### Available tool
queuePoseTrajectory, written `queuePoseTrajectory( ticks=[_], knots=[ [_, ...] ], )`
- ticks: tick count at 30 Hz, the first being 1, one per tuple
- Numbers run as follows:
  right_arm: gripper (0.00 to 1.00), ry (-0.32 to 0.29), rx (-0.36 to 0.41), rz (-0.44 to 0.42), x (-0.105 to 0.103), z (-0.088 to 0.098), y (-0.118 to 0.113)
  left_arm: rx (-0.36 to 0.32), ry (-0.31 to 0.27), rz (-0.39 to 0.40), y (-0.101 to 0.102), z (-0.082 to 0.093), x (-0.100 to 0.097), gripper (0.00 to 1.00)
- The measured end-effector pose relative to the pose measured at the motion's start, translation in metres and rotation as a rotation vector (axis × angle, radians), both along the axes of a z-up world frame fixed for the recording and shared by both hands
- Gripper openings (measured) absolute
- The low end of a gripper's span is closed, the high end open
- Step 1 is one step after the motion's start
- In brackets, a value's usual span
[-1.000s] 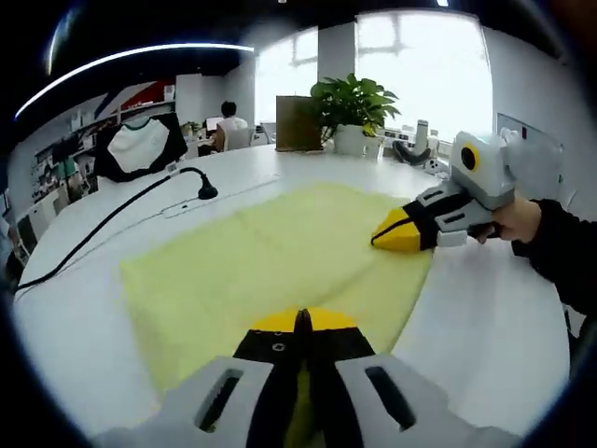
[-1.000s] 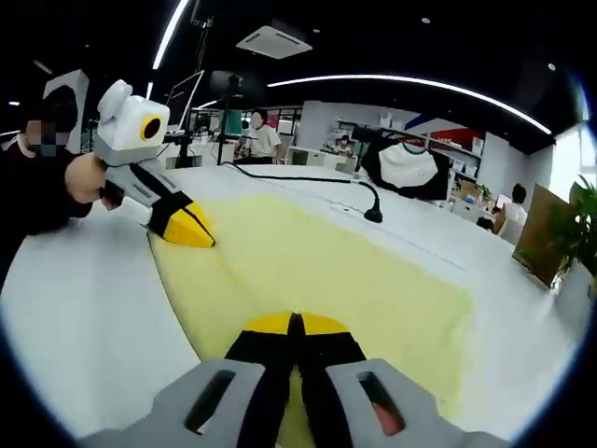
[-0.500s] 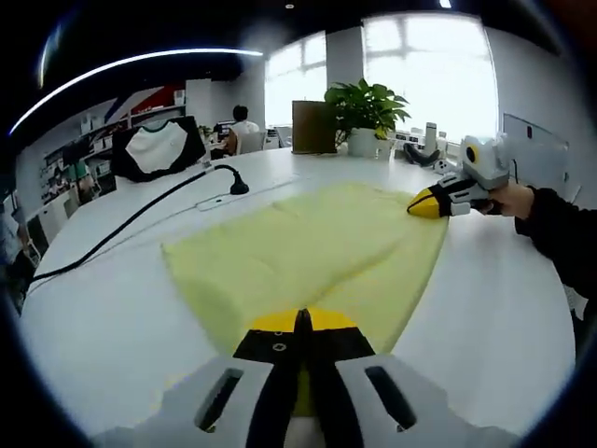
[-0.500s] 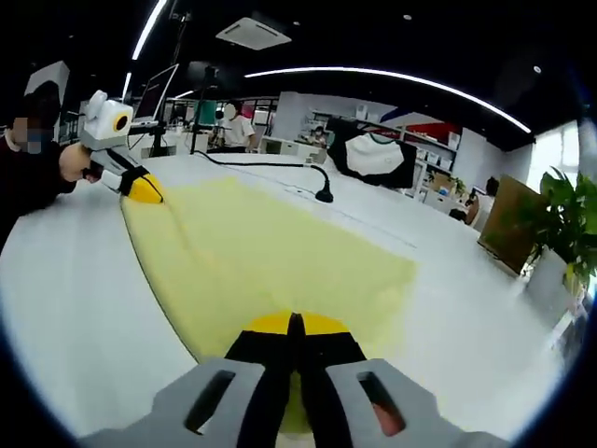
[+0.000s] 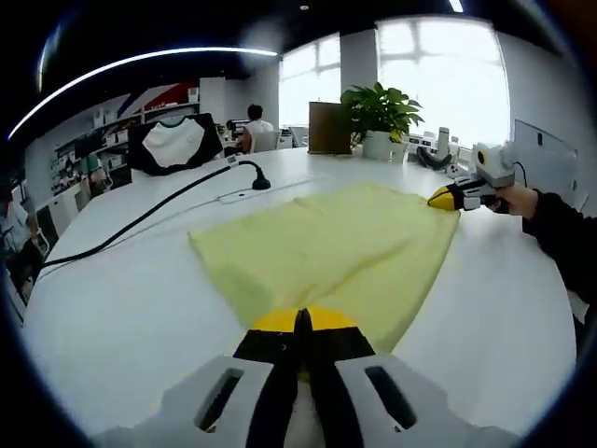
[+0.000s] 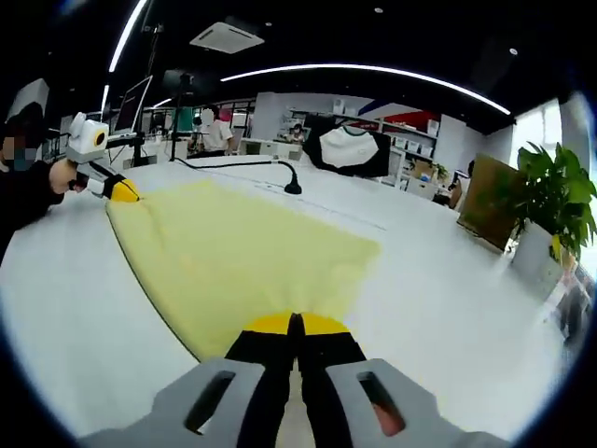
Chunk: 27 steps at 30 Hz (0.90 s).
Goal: Fold the garment on the visible template until the final outline fits inside the template.
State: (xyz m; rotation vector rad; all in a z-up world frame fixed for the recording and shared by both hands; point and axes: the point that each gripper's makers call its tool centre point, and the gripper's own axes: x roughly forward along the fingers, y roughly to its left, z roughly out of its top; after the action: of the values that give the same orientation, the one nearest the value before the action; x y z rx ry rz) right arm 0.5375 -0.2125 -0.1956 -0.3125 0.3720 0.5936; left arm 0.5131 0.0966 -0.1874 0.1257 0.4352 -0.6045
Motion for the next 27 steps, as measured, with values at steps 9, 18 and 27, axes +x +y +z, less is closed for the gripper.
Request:
queuePoseTrajectory(
  ticks=[9, 18, 27],
  knots=[
    [0.00, 0.012, 0.006, 0.010, -0.001, 0.000, 0.006, 0.120, -0.045, -0.026, 0.000, -0.003, -0.003, 0.00],
    [0.00, 0.012, -0.046, 0.019, -0.006, 0.000, 0.011, 0.139, 0.014, -0.004, 0.013, -0.009, -0.007, 0.00],
    [0.00, 0.015, -0.104, 0.049, -0.016, 0.001, 0.013, 0.069, 0.037, -0.033, 0.011, -0.006, -0.025, 0.00]
  ],
)
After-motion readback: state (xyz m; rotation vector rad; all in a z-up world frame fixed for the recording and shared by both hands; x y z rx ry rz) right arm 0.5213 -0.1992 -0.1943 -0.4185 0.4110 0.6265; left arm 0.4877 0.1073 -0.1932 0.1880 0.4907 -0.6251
